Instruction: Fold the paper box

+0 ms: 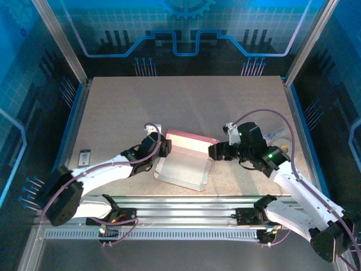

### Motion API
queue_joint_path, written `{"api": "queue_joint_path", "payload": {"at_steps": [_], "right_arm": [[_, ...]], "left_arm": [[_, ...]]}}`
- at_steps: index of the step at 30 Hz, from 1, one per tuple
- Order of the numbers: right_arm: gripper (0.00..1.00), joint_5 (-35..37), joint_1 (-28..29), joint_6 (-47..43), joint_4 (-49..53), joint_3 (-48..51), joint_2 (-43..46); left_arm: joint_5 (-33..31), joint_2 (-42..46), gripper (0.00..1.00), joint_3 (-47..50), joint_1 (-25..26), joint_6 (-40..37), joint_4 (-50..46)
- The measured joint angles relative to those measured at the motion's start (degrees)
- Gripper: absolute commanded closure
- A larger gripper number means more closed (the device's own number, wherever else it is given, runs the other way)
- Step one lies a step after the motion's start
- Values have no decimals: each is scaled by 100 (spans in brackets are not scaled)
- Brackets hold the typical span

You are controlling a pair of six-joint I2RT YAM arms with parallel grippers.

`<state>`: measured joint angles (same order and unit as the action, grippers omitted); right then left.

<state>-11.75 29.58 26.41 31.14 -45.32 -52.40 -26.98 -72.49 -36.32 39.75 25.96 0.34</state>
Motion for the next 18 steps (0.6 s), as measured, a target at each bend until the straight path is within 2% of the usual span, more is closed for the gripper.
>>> {"api": "queue_joint_path", "payload": {"at_steps": [1,2,7,10,14,18], "right_arm": [[31,37,76,55,0,92,63],[30,81,168,111,0,188,125],[11,352,682,479,-50,645,306],[0,538,1005,745,-238,1014,415],[0,765,1276,1051,-608,1532,603],[0,949,1290,1185,-962,1882,675]], "left_arm": [[70,219,6,20,0,37,-98],[153,459,1,44,0,109,-234],[815,1331,1,122,-17,297,-774],[1287,1628,1,297,-17,662,-966],[1937,1786,1,824,-22,1130,-872],[2345,1709,1,1217,-22,1381,-699]]}}
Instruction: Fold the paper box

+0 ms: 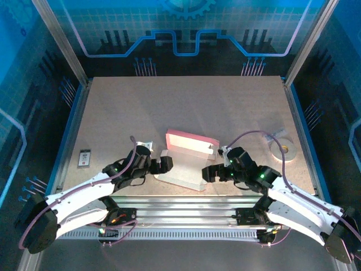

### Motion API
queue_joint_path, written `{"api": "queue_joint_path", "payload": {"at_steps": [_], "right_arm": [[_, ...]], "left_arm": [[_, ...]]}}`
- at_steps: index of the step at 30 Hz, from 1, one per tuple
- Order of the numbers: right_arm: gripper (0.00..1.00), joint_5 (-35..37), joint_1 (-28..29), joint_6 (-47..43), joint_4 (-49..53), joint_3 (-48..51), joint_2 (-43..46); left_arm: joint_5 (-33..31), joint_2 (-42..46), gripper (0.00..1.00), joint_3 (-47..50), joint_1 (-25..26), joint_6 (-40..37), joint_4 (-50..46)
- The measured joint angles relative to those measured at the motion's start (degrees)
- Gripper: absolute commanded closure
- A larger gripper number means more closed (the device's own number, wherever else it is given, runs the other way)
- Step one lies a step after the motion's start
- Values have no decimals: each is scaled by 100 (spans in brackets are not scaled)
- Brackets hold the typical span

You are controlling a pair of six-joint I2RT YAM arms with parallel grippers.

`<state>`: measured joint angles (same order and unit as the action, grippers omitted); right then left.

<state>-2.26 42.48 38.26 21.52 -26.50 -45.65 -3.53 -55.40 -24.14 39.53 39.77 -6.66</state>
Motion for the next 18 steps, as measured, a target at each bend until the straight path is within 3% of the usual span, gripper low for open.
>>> {"api": "queue_joint_path", "payload": {"at_steps": [18], "right_arm": [[0,79,-15,702,-1628,457,-227]], "left_arm": [[800,-1316,1,-608,0,-175,564]]}}
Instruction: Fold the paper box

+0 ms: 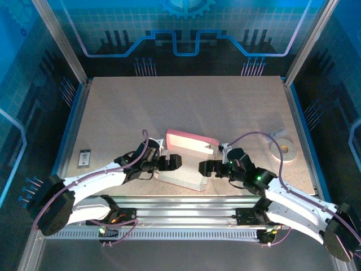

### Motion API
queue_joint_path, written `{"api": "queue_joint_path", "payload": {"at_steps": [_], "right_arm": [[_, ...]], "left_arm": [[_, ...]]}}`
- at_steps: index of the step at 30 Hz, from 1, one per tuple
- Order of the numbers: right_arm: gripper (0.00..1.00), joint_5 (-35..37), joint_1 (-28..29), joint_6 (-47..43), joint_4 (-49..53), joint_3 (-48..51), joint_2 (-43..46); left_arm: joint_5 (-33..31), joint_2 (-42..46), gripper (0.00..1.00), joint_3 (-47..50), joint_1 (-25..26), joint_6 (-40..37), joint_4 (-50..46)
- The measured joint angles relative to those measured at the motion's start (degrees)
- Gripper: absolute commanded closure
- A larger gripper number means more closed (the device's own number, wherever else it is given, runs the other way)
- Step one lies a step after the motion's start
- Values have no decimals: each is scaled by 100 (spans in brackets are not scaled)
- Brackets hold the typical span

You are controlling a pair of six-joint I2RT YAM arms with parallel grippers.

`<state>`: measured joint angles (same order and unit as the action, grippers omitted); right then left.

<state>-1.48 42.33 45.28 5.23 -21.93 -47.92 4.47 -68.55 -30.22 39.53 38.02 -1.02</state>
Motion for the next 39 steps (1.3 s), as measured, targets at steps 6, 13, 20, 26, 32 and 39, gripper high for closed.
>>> {"api": "queue_joint_path", "payload": {"at_steps": [6,13,20,26,32,39], "right_arm": [[0,-61,-83,87,-540,-2,-568],[1,-205,-275,151,-1163,-9,-1316],[0,-310,-726,131,-1530,-118,-1840],[0,-516,-1113,22,-1705,-341,-2127],[0,-592,-1342,-170,-1729,-422,-2400],[0,-629,-1604,-385,-1740,-525,-2658]], "left_arm": [[247,-481,1,-39,0,-42,251],[271,-684,1,24,0,282,732],[-17,-743,1,271,79,778,935],[-186,-826,1,308,153,1093,1032],[-308,-933,1,308,269,1296,1137],[-387,-979,1,310,372,1423,1266]]}}
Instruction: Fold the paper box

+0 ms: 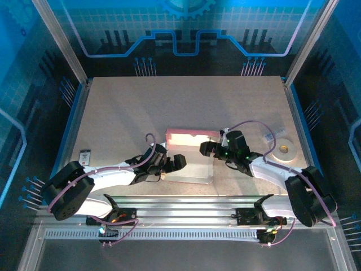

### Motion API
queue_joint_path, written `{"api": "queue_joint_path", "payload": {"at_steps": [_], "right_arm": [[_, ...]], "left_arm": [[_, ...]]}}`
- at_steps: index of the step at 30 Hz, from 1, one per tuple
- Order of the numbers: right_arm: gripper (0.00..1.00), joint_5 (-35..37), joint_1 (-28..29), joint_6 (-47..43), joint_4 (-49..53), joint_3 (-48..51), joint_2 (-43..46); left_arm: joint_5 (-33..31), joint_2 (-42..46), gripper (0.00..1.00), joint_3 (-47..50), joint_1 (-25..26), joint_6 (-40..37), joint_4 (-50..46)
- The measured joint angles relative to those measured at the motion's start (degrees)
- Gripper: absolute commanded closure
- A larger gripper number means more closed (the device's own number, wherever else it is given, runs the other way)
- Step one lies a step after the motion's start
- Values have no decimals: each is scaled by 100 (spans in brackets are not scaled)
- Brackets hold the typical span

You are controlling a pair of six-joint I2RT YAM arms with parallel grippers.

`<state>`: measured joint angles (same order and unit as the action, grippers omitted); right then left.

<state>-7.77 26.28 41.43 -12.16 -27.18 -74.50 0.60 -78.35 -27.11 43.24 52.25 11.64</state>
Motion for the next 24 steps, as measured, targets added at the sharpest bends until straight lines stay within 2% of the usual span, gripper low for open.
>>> {"api": "queue_joint_path", "payload": {"at_steps": [24], "right_arm": [[0,-140,-210,-181,-651,-267,-1045]], "left_arm": [[-197,-107,0,28,195,42,245]]}}
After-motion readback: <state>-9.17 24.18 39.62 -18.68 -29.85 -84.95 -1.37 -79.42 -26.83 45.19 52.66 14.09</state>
